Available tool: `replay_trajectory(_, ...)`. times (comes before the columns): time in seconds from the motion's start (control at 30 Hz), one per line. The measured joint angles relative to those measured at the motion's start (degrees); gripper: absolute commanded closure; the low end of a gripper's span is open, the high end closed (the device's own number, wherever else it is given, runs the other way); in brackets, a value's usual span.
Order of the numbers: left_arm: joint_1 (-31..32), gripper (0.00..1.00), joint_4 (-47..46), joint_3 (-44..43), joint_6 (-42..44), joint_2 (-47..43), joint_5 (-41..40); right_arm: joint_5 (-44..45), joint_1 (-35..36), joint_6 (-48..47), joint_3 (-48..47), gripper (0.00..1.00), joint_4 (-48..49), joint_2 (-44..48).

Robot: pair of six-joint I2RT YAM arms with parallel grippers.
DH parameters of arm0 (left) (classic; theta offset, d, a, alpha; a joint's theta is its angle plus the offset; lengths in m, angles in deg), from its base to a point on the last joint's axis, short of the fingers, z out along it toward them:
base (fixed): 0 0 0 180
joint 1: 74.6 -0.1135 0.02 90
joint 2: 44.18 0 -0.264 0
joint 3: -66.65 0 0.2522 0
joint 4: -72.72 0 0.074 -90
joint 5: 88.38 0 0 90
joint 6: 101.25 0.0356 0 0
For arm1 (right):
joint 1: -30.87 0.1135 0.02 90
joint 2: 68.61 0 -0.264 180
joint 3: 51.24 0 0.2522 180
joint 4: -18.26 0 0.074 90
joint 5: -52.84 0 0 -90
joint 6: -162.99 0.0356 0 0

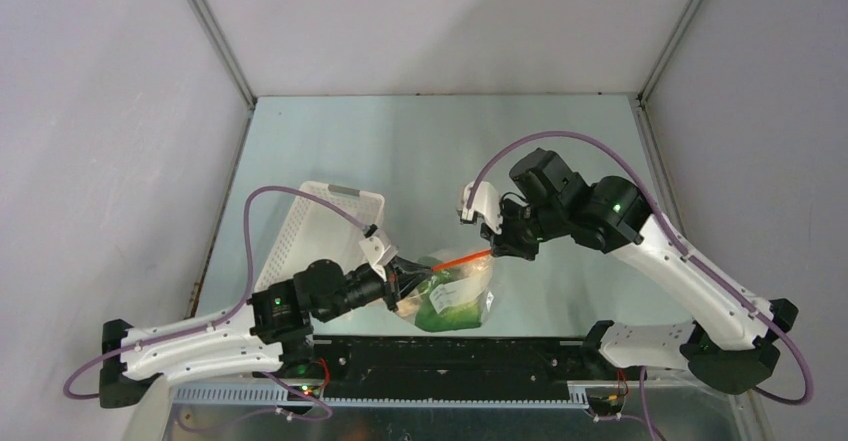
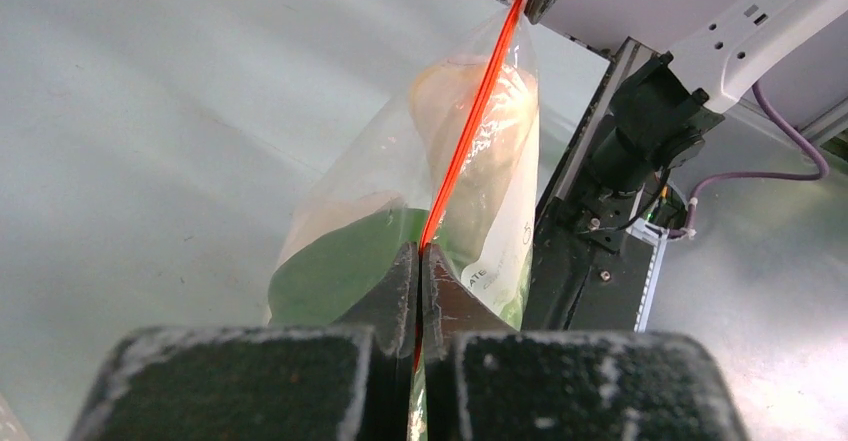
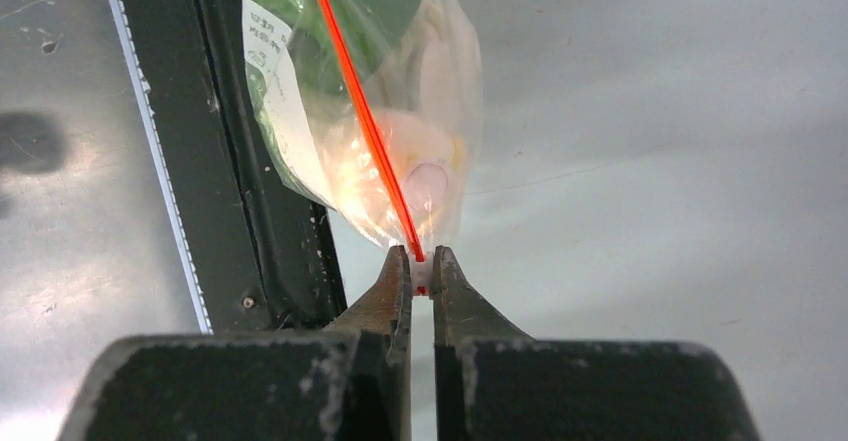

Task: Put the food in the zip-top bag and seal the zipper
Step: Zip the zipper food storage bag at the center of the board, then place the zipper food storage bag at the center of the board.

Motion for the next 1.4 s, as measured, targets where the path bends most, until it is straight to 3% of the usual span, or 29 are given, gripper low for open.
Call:
replay_trajectory(0.27, 0.07, 1.00, -0.85, -0.02, -0.02, -0.17, -1.22, -1.92, -1.95, 0.48, 0.61, 1.00, 2.29, 3.04)
replay_trajectory(0.63, 0.00, 1.00, -2.80, -7.45, 2.58, 5.01, -11.50, -0.17, -2.91, 9.77, 8.26, 1.00, 23.71, 13.73)
replay_trajectory(1.03, -0.55, 1.00, -3.54, -12.87, 4.96, 8.07, -23.26, 7.61, -3.13, 16.44, 10.29, 1.00, 38.23, 11.47)
replay_trajectory(1.13, -3.32, 1.00, -5.29, -12.98, 5.09, 10.16, -21.94, 9.73, -5.03, 16.72, 11.34, 1.00, 40.00, 10.38)
replay_trajectory(1.27, -12.44, 0.99, -7.52, -14.32, 3.48, 16.52, -13.35, 9.88, -10.62, 18.21, 12.50, 1.00, 41.86, 7.45)
replay_trajectory(1.3, -14.01, 0.79, -8.20, -15.28, 3.50, 18.60, -11.78, 9.49, -12.76, 18.51, 12.72, 1.00, 42.69, 6.43)
replay_trajectory(1.33, -15.12, 0.66, -9.09, -16.41, 3.67, 20.57, -10.12, 9.05, -14.91, 18.80, 12.87, 1.00, 43.52, 5.49)
replay_trajectory(1.37, -16.11, 0.19, -10.01, -18.01, 4.15, 22.95, -8.37, 8.22, -17.75, 19.06, 12.87, 1.00, 44.39, 4.39)
replay_trajectory(1.4, -17.05, 0.10, -10.67, -20.20, 4.42, 25.42, -7.23, 8.11, -21.18, 19.26, 12.87, 1.00, 45.38, 3.26)
